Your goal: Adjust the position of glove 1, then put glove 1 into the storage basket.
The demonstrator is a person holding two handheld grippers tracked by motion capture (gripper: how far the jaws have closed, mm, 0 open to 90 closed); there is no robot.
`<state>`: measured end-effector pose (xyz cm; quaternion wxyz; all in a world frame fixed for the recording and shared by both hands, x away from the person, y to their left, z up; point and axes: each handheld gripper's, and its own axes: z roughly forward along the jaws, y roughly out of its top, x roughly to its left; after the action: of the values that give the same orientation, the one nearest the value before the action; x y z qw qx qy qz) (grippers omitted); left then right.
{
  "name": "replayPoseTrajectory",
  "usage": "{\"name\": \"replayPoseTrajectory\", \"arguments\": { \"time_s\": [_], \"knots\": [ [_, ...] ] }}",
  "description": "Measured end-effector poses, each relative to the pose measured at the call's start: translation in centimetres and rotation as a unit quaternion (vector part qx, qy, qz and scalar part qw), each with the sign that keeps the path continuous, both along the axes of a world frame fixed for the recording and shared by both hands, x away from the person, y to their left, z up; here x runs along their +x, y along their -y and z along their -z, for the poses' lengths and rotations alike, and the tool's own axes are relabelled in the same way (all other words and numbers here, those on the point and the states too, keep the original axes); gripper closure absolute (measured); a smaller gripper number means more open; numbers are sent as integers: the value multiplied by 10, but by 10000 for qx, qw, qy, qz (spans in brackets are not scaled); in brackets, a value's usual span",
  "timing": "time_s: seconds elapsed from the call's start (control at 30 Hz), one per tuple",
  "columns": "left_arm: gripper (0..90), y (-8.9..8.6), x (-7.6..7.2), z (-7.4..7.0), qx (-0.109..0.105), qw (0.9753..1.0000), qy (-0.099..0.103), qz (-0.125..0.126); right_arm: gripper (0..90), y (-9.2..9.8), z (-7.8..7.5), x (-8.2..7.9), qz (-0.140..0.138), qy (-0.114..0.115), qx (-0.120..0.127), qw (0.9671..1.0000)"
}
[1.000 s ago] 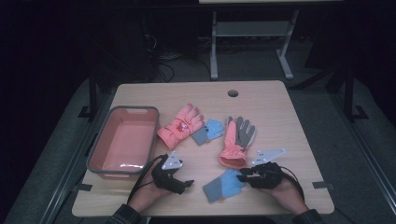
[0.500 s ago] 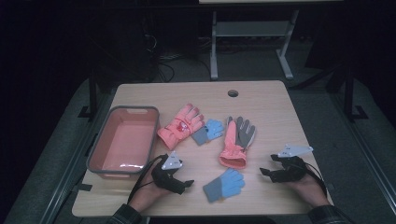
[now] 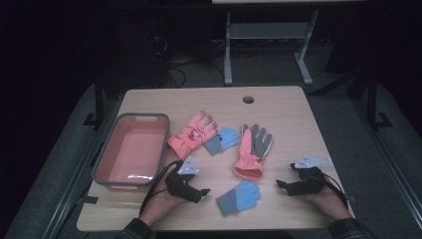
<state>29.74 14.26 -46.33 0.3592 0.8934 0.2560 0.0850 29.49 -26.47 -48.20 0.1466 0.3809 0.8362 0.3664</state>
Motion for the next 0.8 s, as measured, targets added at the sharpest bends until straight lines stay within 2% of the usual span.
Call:
{"name": "replayPoseTrajectory", "arguments": {
  "time_s": [0.43, 0.8],
  "knots": [
    [159, 23, 24, -14, 150, 9998, 58, 68, 137, 0, 0, 0, 0, 1, 1, 10000],
    [205, 34, 55, -25, 62, 9999, 123, -83, 137, 0, 0, 0, -3, 5, 1, 10000]
  ]
}}
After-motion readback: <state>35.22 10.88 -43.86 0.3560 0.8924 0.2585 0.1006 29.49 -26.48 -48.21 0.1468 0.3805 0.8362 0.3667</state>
